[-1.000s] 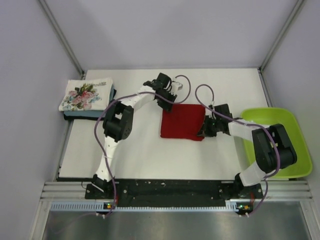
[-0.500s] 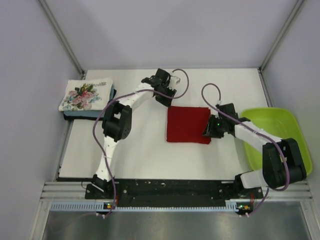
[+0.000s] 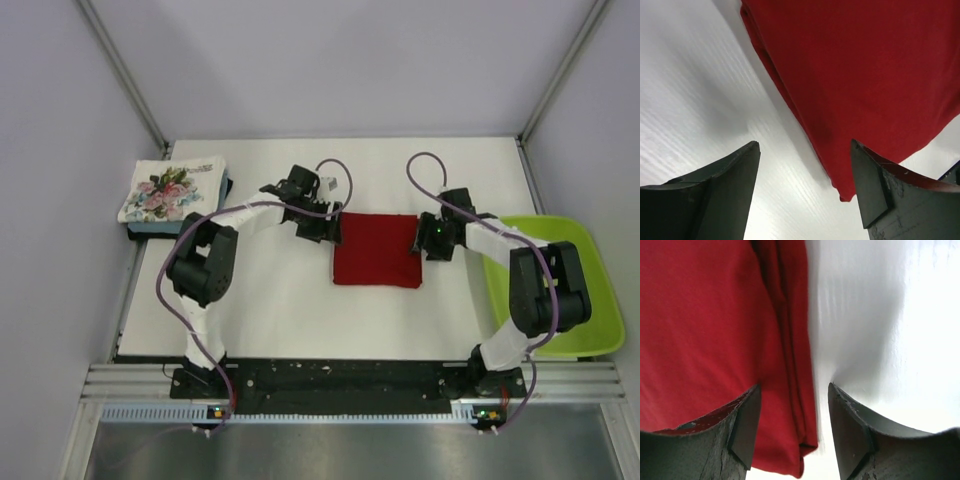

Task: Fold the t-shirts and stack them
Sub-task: Smooth out wrinkles on the folded tshirt, then put the neatly folded tshirt into the corner of the board with the left arm

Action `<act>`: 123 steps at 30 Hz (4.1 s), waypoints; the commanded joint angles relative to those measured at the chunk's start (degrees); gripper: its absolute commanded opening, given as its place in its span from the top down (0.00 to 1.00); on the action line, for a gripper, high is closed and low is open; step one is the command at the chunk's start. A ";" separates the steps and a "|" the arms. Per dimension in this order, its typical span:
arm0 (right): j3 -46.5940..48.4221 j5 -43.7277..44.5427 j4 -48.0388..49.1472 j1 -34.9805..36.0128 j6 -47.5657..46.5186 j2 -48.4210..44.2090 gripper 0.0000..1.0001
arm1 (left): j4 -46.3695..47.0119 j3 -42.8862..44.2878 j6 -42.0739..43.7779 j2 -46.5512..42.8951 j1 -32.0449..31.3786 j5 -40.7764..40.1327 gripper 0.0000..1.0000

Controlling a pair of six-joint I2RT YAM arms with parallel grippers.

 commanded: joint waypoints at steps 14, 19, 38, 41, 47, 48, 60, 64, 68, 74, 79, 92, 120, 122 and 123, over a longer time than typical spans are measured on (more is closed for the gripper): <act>-0.97 -3.63 6.88 -0.51 1.00 2.24 0.45 | 7.39 3.75 -15.72 18.24 0.57 20.64 0.82; -1.23 -2.66 5.13 -0.77 0.22 -3.02 0.34 | 5.80 3.68 -12.57 14.13 3.64 20.84 1.00; 2.11 4.11 -5.68 -0.69 -10.51 -19.12 0.01 | -20.46 7.52 21.70 -2.58 18.76 -3.94 1.00; 1.84 4.19 -5.86 -0.77 -11.04 -18.68 0.01 | -24.86 12.18 27.59 -2.76 19.90 -10.87 1.00; 1.32 4.54 -6.04 -0.77 -12.00 -18.95 0.01 | -31.64 21.94 36.39 -1.53 22.54 -26.53 1.00; 1.23 4.55 -5.95 -0.69 -12.18 -18.86 0.01 | -31.55 23.09 37.79 -1.36 23.06 -28.29 1.00; 1.23 5.69 -6.39 -0.69 -12.97 -18.68 0.01 | -22.07 28.72 54.14 -2.58 24.56 -54.22 1.00; 1.32 5.95 -6.30 -0.69 -13.06 -18.51 0.01 | -19.60 29.07 58.45 -5.30 25.18 -55.90 1.00; 1.40 6.04 -6.39 -0.77 -13.15 -18.51 0.01 | -17.23 29.16 61.62 -7.41 26.32 -55.90 1.00; 1.49 5.95 -6.30 -0.68 -13.32 -18.16 0.01 | -14.60 29.16 63.20 -7.07 28.94 -54.94 1.00; 1.49 6.13 -6.30 -0.69 -13.50 -18.15 0.01 | -13.19 30.04 63.73 -4.35 31.50 -49.41 1.00; 1.67 6.22 -6.65 -0.69 -14.20 -18.86 0.01 | -4.24 38.12 60.66 12.26 39.85 -55.44 0.58; 0.35 6.13 -5.51 -0.77 -13.50 -22.46 0.01 | -5.99 -7.46 35.53 -25.24 13.58 -20.59 0.01; -0.09 6.22 -4.90 -0.69 -13.50 -23.25 0.01 | -2.48 -13.43 35.52 -28.32 12.96 -17.51 0.01; -0.44 6.30 -4.37 -0.77 -13.24 -23.78 0.01 | 0.24 -16.34 35.26 -30.25 12.96 -16.54 0.01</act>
